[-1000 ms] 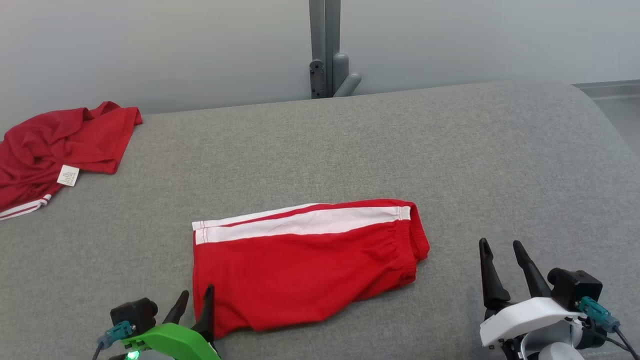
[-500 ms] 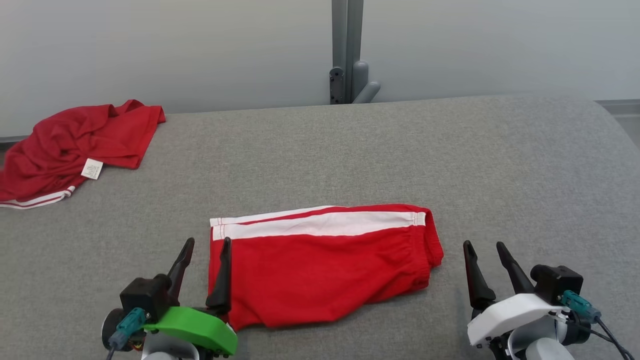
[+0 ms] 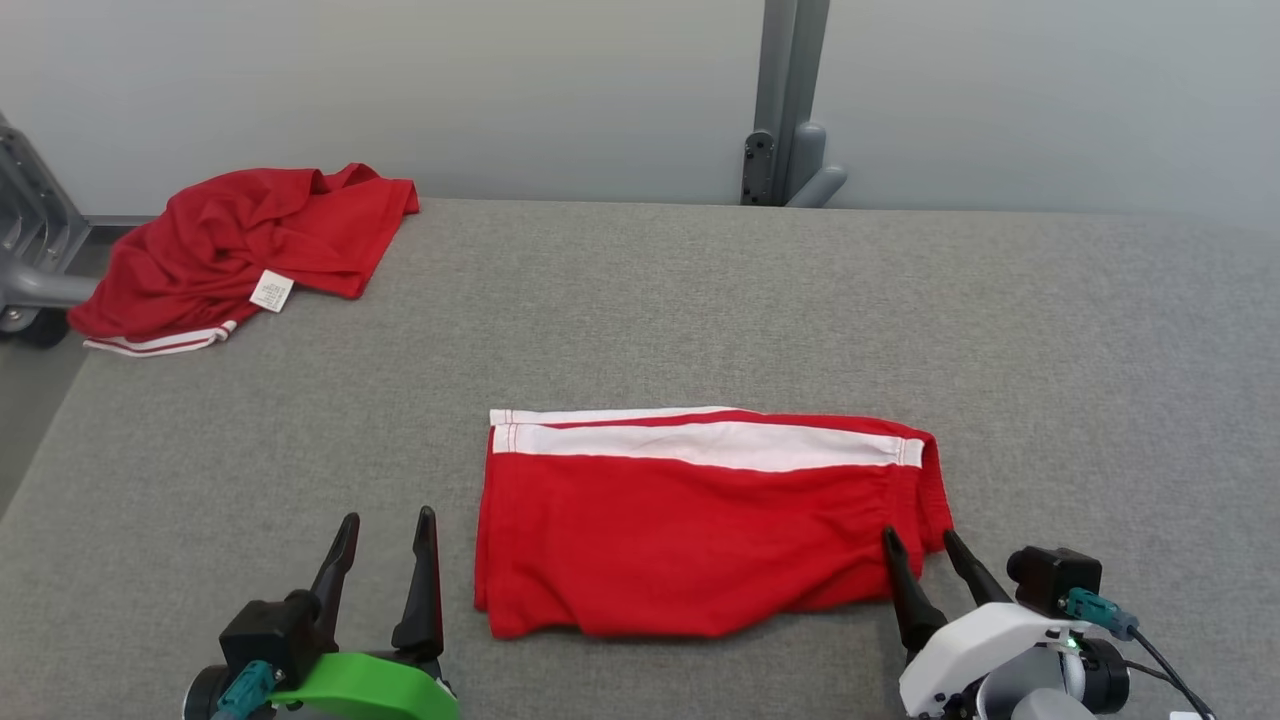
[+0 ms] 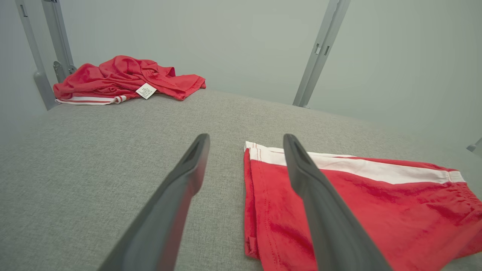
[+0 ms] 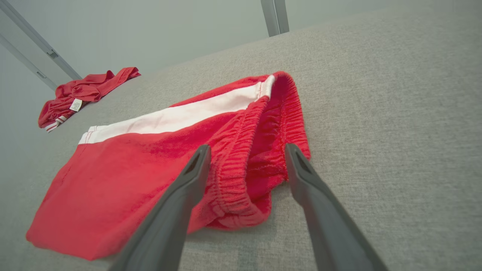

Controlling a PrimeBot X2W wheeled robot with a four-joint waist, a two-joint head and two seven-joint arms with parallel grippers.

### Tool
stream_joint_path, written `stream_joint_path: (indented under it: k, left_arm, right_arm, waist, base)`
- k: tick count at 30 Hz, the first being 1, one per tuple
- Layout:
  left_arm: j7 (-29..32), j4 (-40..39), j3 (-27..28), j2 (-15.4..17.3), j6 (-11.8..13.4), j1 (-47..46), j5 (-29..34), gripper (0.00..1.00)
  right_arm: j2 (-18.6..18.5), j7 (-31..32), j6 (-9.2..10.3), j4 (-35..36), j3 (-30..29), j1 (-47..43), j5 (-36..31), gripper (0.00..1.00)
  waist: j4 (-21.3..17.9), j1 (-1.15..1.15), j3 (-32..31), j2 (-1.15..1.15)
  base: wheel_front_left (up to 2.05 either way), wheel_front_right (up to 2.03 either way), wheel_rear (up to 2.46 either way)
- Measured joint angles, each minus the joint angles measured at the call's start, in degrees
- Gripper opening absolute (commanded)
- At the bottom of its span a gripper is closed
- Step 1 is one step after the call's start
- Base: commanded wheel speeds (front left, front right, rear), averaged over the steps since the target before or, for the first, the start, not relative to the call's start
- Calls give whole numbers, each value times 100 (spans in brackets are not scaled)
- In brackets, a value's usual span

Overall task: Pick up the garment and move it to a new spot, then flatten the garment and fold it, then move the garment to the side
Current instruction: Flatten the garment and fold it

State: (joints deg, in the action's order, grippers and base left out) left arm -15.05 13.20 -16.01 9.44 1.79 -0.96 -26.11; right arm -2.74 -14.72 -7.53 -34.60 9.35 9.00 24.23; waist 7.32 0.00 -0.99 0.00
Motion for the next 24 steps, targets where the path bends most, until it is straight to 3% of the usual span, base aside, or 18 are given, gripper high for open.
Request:
stream_joint_path:
  k: [6, 13, 14, 15, 16, 19, 24]
  left_arm:
    - [0, 71, 149, -100, -112, 14, 126, 100]
    - [0, 169, 248, -185, -188, 42, 243, 100]
    - [0, 175, 268, -193, -211, 41, 256, 100]
    - [0, 178, 280, -205, -227, 40, 263, 100]
    - [0, 187, 294, -221, -232, 39, 290, 100]
    - [0, 203, 345, -248, -266, 36, 368, 100]
    - [0, 214, 446, -289, -279, 35, 461, 100]
  right_arm:
    - [-11, -20, 1, -923, -216, 185, 65, 100]
    - [-9, -35, 1, -1530, 242, 493, 1209, 100]
    - [-14, -51, 1, -1591, 343, 542, 1380, 81]
    - [-16, -51, 1, -1636, 436, 588, 1537, 53]
    - [-16, -52, 1, -1682, 524, 634, 1702, 34]
    - [-16, -51, 1, -1825, 702, 756, 2034, 0]
    - [-2, -44, 1, -1774, 621, 905, 2455, 0]
  waist:
    - [212, 0, -8, 0]
    - [325, 0, 15, 0]
    - [331, 0, 25, 0]
    - [337, 0, 35, 0]
    - [341, 0, 43, 0]
    - [345, 0, 59, 0]
    - [312, 0, 68, 0]
  base:
    - [0, 0, 0]
    - [0, 0, 0]
    - [0, 0, 0]
    - [0, 0, 0]
    - [0, 0, 0]
    - [0, 0, 0]
    - [0, 0, 0]
